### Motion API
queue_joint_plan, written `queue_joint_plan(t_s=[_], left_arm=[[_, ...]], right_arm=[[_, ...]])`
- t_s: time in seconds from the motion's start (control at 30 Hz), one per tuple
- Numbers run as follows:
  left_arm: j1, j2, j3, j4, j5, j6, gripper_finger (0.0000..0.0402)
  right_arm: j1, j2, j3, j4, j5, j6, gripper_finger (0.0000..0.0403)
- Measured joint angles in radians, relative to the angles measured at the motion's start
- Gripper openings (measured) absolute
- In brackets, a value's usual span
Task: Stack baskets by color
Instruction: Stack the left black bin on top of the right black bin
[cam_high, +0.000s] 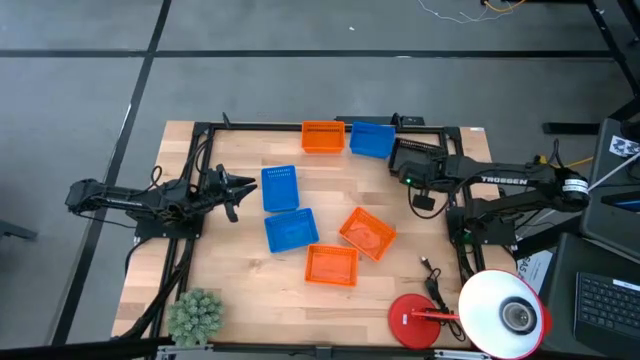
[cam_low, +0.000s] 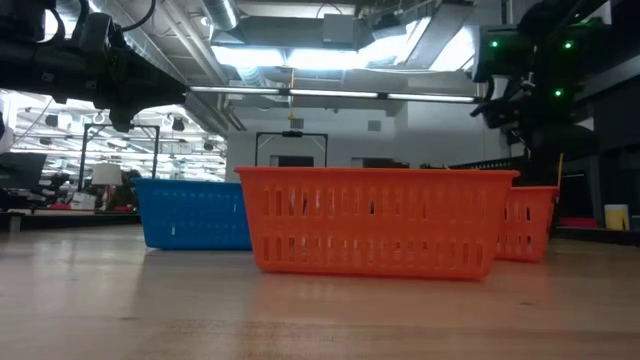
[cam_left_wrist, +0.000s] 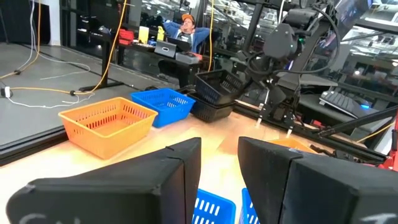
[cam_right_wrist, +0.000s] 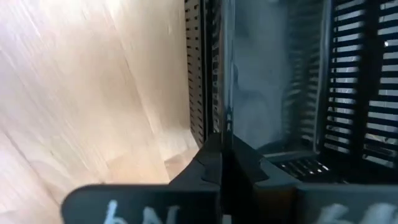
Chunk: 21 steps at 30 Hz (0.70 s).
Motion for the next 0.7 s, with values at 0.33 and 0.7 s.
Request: queue_joint_plan(t_s=[0.33,0.7], left_arm=[[0.000,0.000,0.000,0.000,0.000,0.000,0.0098],[0.000,0.000,0.000,0.000,0.000,-0.002,0.0098]], right_arm=[[-0.073,0.000,0.001,0.013,-0.076,-0.051,0.0019],[-0.130,0.001,0.001,0.024,-0.051,-0.095,0.0021]])
